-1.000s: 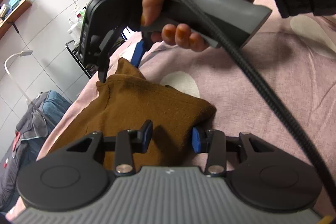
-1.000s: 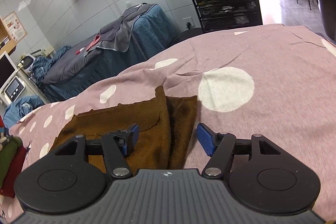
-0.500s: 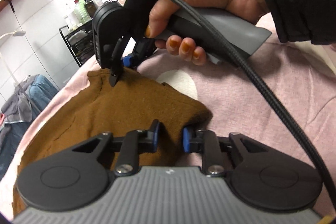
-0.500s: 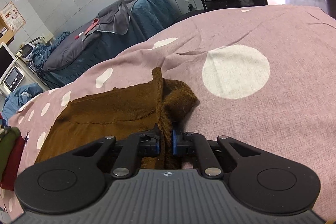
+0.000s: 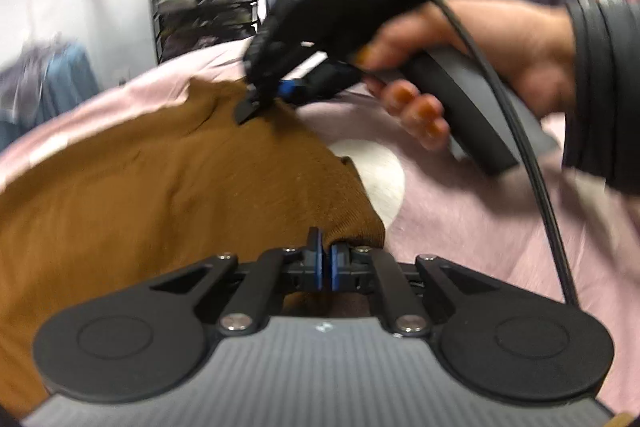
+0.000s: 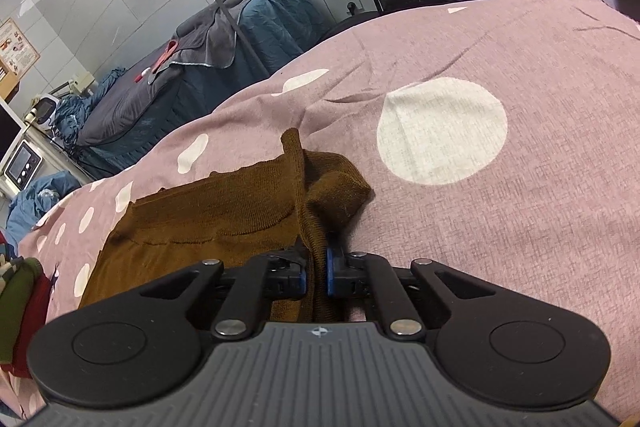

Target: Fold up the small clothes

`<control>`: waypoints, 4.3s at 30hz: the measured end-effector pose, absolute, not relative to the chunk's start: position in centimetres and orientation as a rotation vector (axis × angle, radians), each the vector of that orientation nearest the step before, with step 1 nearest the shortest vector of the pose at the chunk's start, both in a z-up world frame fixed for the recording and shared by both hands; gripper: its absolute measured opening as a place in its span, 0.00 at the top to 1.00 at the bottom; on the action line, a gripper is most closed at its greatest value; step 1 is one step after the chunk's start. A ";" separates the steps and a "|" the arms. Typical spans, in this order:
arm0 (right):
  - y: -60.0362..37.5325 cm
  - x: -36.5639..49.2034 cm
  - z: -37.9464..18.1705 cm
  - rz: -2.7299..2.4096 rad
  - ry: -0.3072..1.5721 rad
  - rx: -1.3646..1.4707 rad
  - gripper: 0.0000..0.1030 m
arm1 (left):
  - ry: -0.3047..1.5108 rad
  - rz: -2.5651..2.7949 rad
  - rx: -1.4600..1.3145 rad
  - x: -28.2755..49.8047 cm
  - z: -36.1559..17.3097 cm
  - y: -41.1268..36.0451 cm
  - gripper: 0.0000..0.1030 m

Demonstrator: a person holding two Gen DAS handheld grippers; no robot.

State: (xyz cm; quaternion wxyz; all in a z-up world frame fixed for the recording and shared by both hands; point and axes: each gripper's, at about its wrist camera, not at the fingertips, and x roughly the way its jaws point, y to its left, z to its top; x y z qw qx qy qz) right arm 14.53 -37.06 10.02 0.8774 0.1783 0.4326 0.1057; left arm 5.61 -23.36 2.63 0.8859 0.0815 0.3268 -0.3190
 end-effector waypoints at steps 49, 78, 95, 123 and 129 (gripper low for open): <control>-15.0 18.2 11.6 0.502 0.906 0.555 0.85 | 0.579 -0.160 -0.542 4.9 3.7 6.4 0.97; -5.9 18.4 7.9 0.562 0.991 0.438 0.71 | 0.678 -0.003 -0.653 2.9 -1.3 12.8 0.95; -13.4 10.8 10.5 0.584 0.884 0.314 0.68 | 0.660 0.078 -0.565 1.3 1.7 15.0 0.77; -24.9 19.7 9.2 0.317 0.824 0.696 0.54 | 0.758 -0.384 -0.168 7.2 2.0 -2.8 0.46; -23.8 22.9 7.3 0.315 0.875 0.705 0.53 | 0.792 -0.378 -0.164 7.5 1.2 -2.4 0.46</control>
